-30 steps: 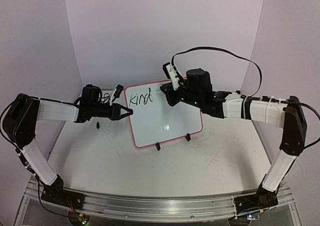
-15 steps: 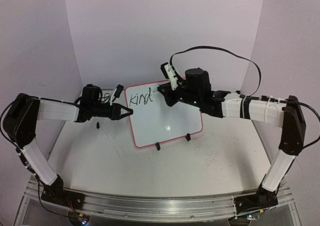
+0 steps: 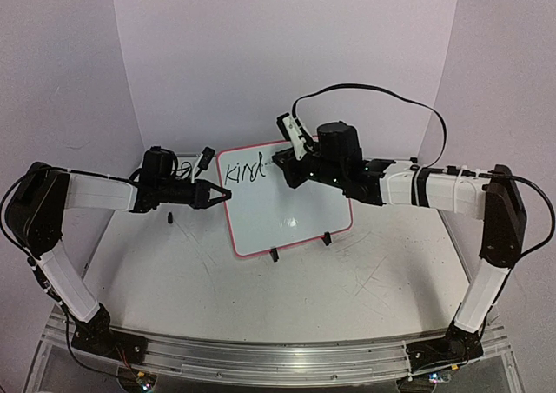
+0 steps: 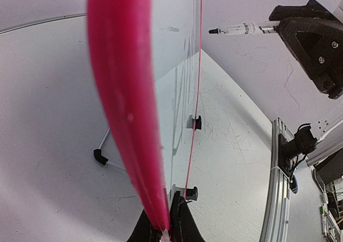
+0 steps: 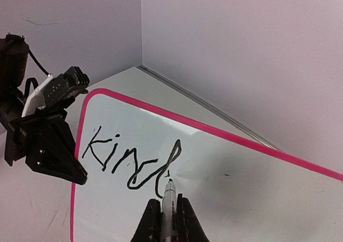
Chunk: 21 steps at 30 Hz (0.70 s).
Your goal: Write a sentence on the whiteboard
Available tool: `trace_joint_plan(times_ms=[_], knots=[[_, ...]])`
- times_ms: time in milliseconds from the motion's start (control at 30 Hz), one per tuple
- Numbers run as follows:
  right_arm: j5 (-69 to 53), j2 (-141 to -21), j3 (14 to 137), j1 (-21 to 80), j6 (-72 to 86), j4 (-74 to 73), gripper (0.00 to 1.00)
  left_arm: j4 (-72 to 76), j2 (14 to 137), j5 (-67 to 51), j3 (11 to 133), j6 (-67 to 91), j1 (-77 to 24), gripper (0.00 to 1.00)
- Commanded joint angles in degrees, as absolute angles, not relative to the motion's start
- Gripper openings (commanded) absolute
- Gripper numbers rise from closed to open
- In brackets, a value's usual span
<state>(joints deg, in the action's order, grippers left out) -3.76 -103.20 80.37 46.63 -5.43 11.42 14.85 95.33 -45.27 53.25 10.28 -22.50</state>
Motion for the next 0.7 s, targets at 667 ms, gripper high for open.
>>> trace_joint_plan(times_ms=[667], knots=[[0.0, -106.1, 85.5, 46.4, -4.6, 11.7, 0.0, 12.4, 96.5, -32.1, 55.3, 4.2, -21.5, 0.0]])
